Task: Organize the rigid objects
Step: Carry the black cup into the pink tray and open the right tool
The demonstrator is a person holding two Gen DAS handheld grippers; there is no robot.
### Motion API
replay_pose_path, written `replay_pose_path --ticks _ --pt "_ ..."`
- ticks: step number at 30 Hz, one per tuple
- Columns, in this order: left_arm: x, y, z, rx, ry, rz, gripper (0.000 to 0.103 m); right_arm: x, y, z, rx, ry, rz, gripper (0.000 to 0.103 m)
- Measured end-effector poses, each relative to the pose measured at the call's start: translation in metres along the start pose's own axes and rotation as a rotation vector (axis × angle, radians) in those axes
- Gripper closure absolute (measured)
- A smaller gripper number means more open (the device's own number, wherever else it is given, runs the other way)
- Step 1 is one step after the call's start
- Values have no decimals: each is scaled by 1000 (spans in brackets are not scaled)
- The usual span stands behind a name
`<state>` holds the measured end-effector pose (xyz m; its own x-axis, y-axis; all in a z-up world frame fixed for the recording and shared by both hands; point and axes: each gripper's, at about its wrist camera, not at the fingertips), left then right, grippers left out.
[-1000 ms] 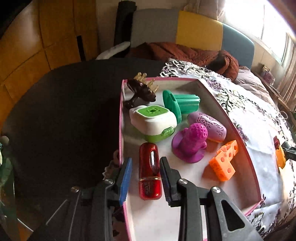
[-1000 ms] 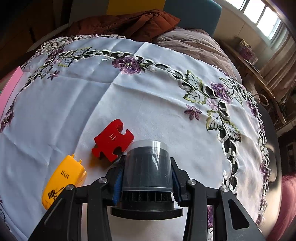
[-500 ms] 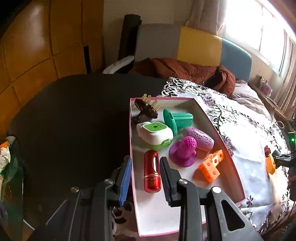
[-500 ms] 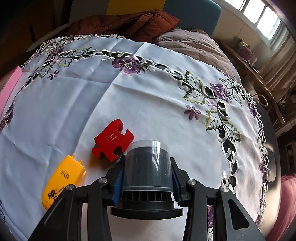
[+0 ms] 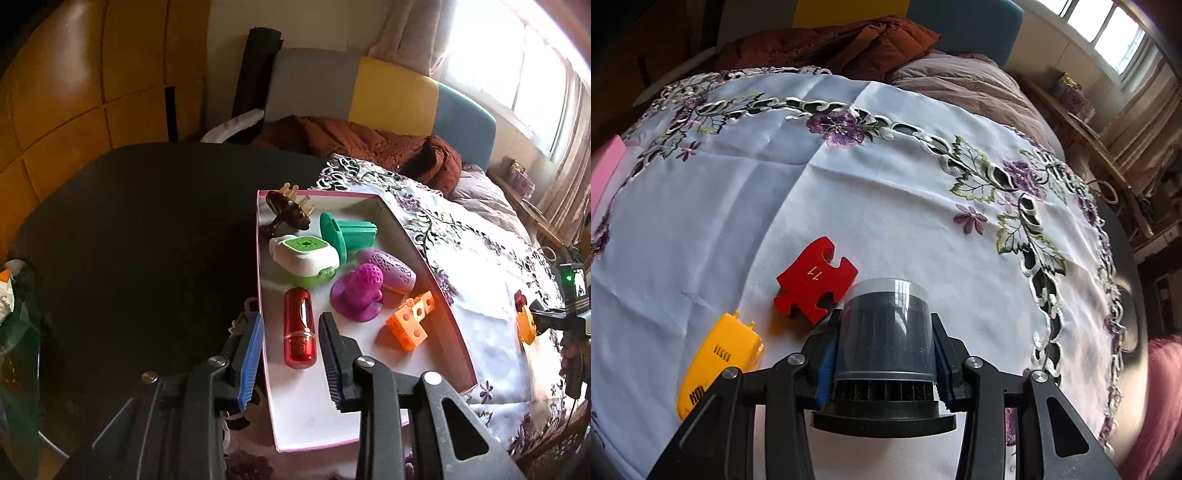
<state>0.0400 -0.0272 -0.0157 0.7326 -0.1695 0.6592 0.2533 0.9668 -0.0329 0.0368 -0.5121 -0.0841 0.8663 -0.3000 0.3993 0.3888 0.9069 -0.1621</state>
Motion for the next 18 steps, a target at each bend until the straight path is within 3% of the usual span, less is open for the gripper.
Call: replay_pose_path --ticks 6,14,18 --pt "-2 7 2 0 -5 12 72 2 -1 8 -36 19 -97 60" --pt "-5 14 0 -4 0 35 72 -1 -5 20 14 19 -179 60" --pt "-6 19 2 -8 -10 40 72 -2 -7 42 65 -44 -243 60"
Point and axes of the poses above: each gripper's, at about its wrist camera, not at the fingertips, and z roughly against the way its jaws point, y to its left, x to its top, and after that the axes turned 7 degrees about -z, right-handed
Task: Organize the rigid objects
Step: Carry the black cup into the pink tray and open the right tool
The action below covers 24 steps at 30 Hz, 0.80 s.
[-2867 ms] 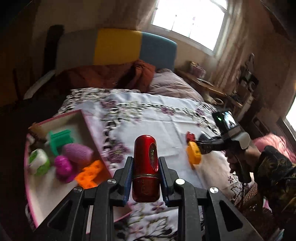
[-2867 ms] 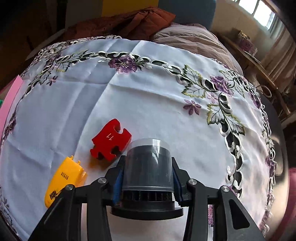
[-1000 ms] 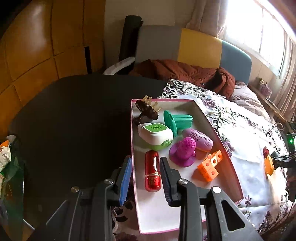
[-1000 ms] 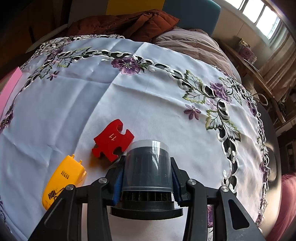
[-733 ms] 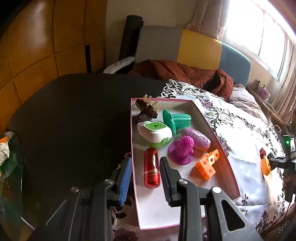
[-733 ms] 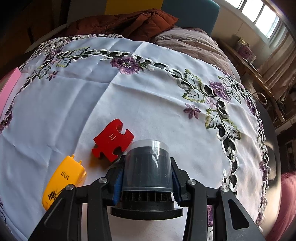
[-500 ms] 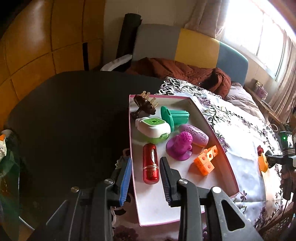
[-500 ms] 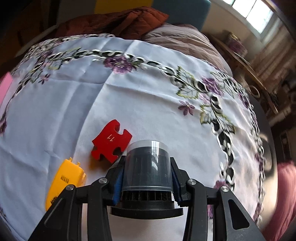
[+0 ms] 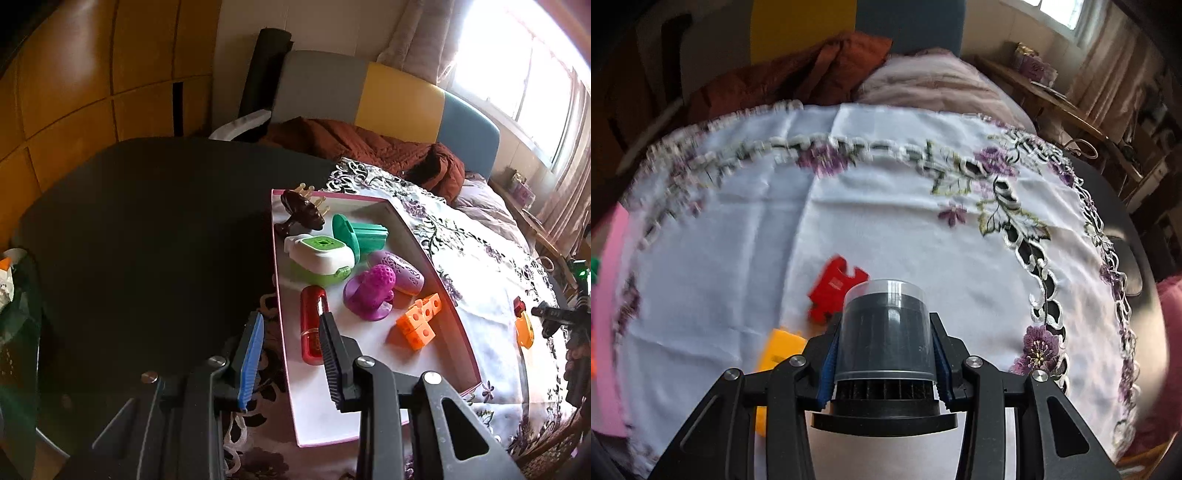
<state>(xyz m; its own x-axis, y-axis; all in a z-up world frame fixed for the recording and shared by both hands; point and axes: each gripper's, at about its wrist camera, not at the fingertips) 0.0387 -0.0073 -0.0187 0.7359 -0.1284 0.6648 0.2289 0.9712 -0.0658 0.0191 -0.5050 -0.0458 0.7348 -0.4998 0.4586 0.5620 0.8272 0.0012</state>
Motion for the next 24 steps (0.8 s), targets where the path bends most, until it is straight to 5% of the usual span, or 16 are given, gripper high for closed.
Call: replay_pose_path --ticks 10,24 --pt "-6 8 -3 18 17 19 72 -16 50 38 177 -53 27 60" --pt "-7 16 -1 44 17 30 72 -73 191 92 493 -54 310 60"
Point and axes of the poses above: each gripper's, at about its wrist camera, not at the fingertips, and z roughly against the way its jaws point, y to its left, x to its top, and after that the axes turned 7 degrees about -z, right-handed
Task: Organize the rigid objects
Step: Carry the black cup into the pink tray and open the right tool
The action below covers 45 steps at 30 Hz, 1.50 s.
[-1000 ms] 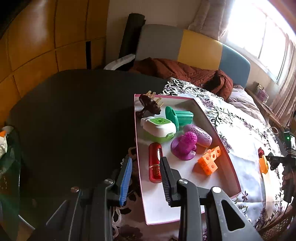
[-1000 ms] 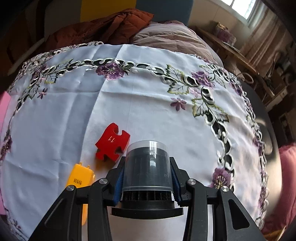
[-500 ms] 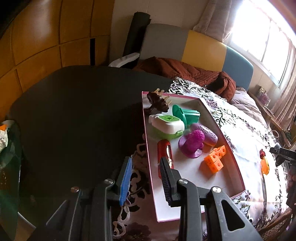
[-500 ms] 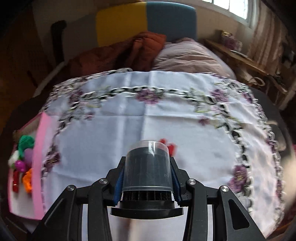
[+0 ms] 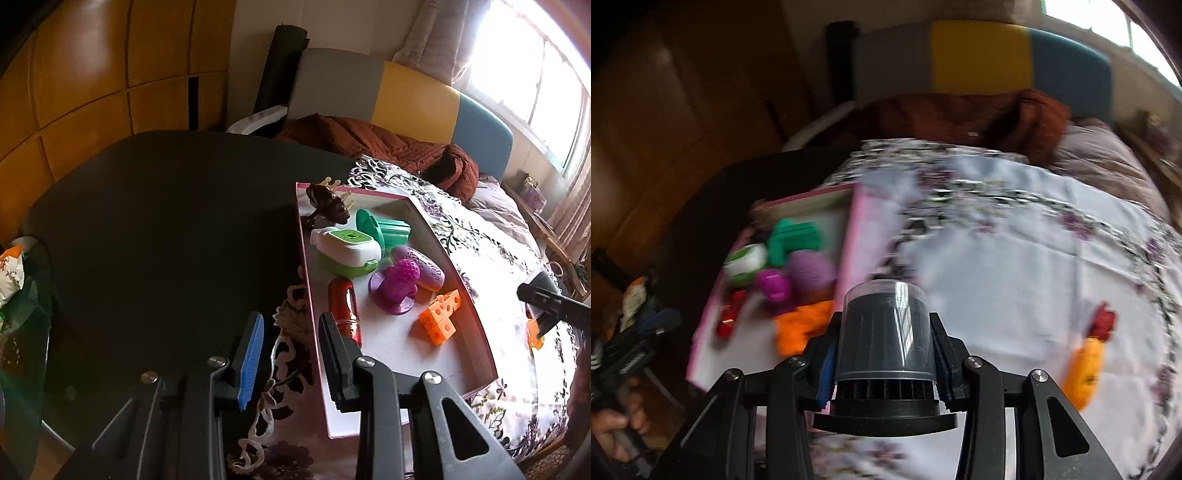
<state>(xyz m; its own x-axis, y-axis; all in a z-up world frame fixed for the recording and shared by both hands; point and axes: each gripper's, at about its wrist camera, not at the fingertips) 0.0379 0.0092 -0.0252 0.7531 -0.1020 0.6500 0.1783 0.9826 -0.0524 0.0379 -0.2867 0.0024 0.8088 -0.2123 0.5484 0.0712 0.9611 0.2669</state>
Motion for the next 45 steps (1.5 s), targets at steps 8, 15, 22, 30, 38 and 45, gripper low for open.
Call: replay_pose_path --ticks 8,15,22,30,38,45 --pt "-1 4 1 8 0 4 72 -20 70 -23 104 56 121 60" --pt "-3 9 -1 19 6 16 72 -31 99 -40 150 106 142 60" --pt "-5 13 0 29 7 20 72 -34 116 -67 131 138 162 60" --pt "-7 15 0 37 11 14 73 -29 120 -106 43 162 152 59" --pt "-9 18 -2 44 17 20 73 -31 121 -104 41 141 168 55" --pt "-9 18 -2 47 20 24 73 -36 122 -96 41 111 174 46"
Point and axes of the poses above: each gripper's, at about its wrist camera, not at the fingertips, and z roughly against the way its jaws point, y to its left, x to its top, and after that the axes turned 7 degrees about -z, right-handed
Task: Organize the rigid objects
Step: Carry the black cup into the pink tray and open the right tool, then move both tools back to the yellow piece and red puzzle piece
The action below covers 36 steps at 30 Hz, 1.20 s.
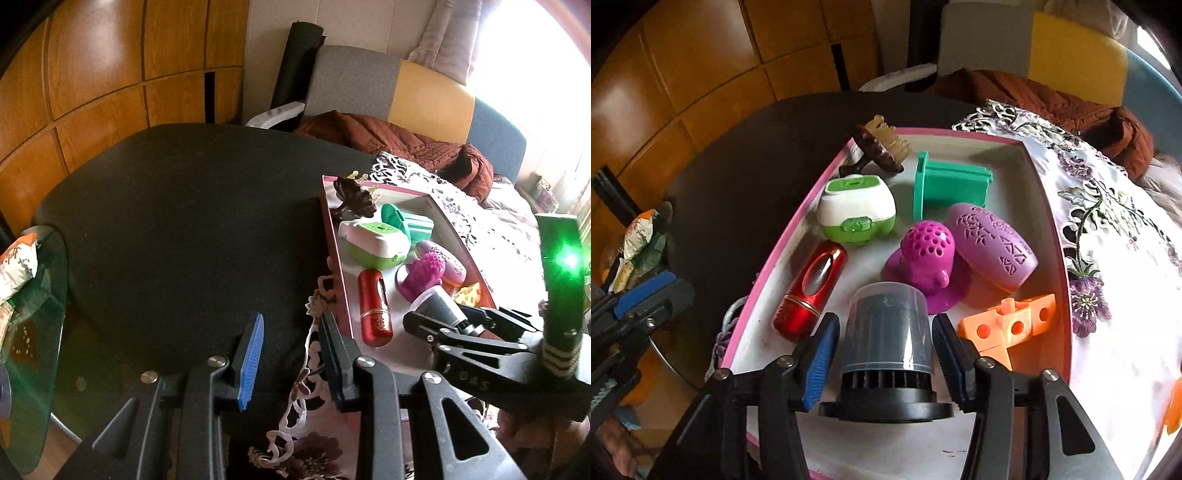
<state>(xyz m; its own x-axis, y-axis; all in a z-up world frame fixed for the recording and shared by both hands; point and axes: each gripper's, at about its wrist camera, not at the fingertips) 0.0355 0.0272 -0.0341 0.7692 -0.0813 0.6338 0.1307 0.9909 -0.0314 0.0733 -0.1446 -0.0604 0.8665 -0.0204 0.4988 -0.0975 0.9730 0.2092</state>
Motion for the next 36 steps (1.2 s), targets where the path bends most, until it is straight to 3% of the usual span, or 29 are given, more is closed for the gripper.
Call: replay_pose_path --ticks 2,15,20,29,36 --pt "0 0 -1 -1 1 3 73 -1 -2 6 15 -8 -16 35" --pt "-1 1 -2 1 5 0 72 -4 -7 38 58 -77 -26 32" --pt "0 -4 -3 -8 9 -12 72 -2 -18 60 64 -142 -51 23" --pt "10 -15 5 -58 -4 -28 72 5 -84 109 -38 -261 -152 16" --pt "31 -57 21 -129 -60 -155 73 2 -192 154 -262 -322 -295 11"
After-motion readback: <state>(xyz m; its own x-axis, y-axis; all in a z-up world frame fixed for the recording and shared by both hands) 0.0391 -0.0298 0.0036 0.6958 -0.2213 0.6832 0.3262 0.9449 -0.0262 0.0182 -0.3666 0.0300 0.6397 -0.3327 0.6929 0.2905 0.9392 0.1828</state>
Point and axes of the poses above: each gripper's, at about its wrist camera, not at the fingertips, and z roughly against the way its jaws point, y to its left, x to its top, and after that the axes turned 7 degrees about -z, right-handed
